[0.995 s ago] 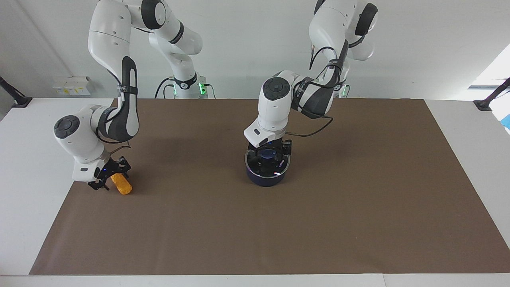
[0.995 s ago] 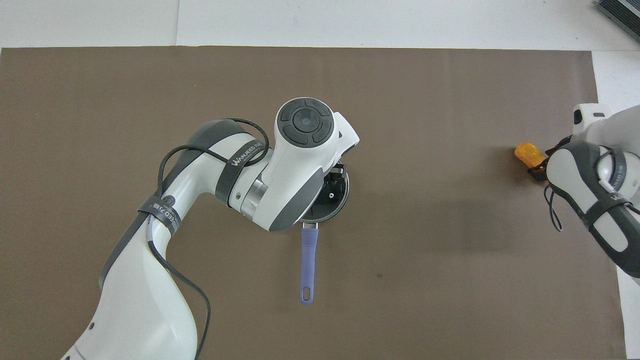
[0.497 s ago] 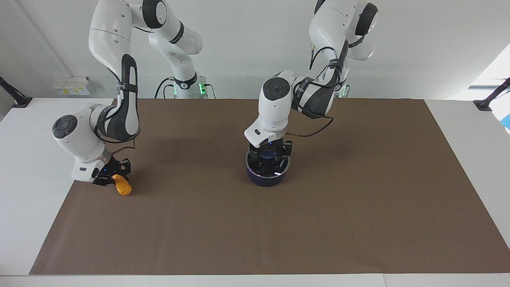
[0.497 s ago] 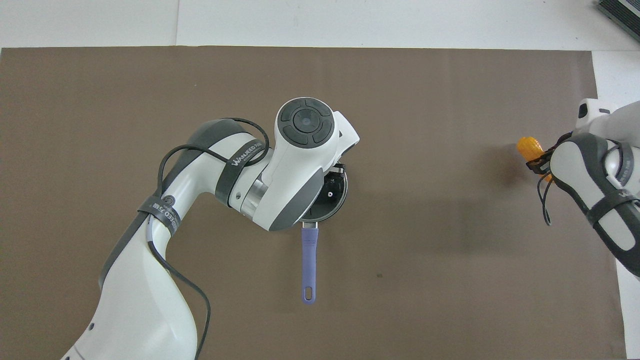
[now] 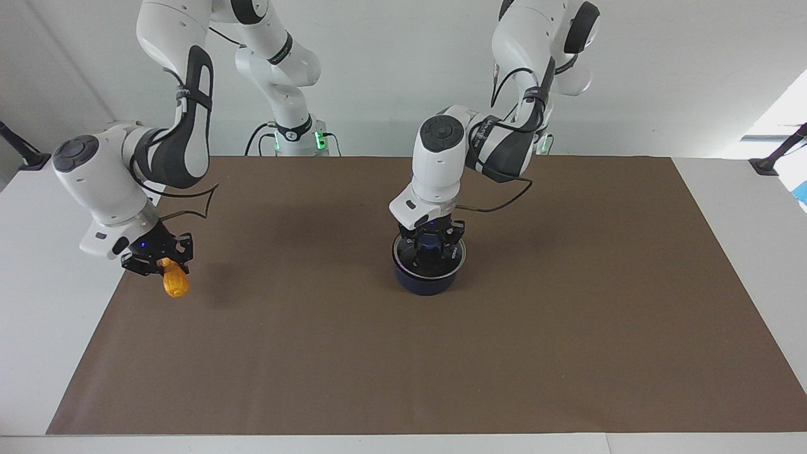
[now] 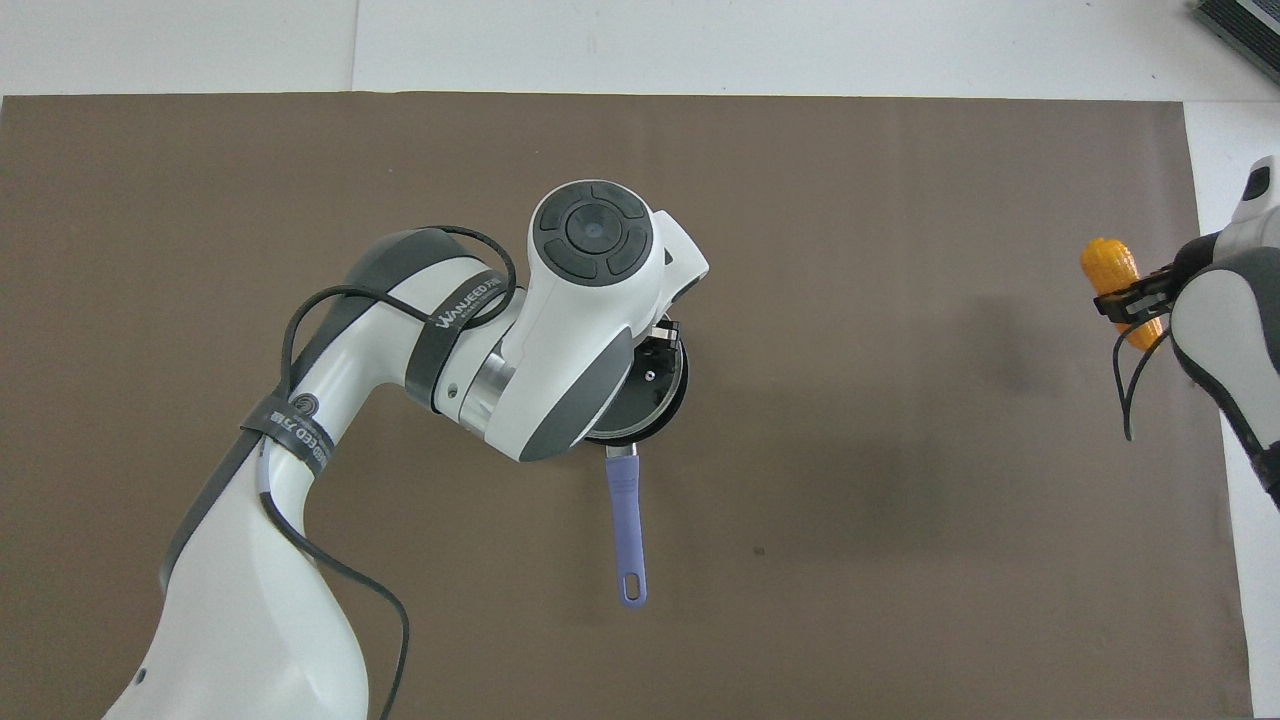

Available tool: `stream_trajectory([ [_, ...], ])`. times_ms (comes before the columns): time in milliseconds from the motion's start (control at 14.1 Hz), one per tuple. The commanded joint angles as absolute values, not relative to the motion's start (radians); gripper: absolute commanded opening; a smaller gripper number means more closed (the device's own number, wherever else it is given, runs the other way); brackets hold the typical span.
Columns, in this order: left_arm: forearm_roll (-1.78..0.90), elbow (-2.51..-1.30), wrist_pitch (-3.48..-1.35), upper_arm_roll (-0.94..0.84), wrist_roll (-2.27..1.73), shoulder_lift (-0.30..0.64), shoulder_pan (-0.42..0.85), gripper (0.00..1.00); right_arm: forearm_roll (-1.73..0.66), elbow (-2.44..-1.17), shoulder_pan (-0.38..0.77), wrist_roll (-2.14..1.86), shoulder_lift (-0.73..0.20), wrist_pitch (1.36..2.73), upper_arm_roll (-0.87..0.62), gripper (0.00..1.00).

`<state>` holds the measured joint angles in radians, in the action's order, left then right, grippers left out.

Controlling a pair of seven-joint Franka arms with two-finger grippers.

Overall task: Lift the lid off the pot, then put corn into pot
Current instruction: 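Lift the lid off with the left gripper while the right gripper lifts the corn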

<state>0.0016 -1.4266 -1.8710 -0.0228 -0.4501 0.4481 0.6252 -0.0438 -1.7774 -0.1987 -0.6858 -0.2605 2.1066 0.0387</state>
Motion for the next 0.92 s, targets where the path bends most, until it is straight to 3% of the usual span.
stream_trajectory([
  [0,-0.009,-1.430,-1.804,-0.018,-0.445,0.381,0.574,0.00,-0.063,-1.783,-0.202,-0.646,-0.212,2.060,0.035,0.00],
  [355,-0.015,-1.436,-1.750,-0.018,-0.306,0.318,0.482,0.00,-0.043,-1.701,-0.152,-0.476,-0.169,1.910,0.012,0.00],
  [853,-0.017,-1.515,-1.733,-0.017,0.042,0.287,0.275,0.00,0.025,-1.706,0.121,-0.057,-0.156,1.891,0.012,0.00],
])
